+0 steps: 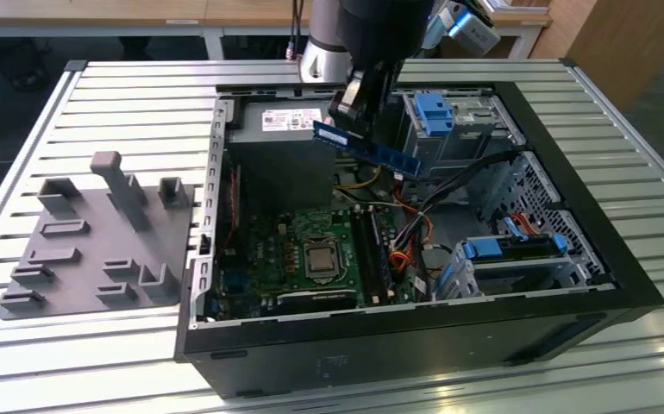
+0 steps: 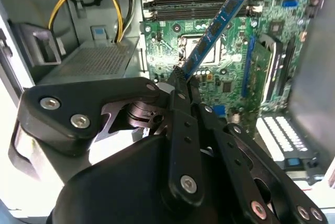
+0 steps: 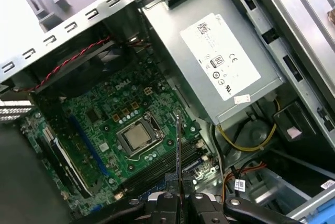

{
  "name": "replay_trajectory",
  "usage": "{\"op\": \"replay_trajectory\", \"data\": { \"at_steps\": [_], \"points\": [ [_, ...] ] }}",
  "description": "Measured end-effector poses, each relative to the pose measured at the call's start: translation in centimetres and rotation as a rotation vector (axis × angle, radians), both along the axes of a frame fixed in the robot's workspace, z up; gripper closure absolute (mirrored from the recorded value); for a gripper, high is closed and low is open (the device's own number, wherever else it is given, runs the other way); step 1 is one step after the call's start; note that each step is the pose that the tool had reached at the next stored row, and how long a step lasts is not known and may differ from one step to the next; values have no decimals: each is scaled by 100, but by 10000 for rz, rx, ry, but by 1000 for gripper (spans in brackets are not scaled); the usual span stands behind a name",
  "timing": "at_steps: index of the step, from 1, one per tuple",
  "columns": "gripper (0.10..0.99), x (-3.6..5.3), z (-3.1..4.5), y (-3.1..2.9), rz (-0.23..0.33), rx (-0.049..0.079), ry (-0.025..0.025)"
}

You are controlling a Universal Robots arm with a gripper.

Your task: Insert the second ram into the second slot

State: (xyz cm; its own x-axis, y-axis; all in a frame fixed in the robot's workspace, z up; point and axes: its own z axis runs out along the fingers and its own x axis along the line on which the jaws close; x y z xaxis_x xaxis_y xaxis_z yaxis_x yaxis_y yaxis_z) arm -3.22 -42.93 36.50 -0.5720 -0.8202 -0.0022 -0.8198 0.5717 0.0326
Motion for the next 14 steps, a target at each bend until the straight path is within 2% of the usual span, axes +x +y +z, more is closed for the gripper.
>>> {"op": "replay_trajectory", "data": {
  "at_steps": [14],
  "points": [
    [949,0,-29,0,-2546,-49,0]
  ]
}}
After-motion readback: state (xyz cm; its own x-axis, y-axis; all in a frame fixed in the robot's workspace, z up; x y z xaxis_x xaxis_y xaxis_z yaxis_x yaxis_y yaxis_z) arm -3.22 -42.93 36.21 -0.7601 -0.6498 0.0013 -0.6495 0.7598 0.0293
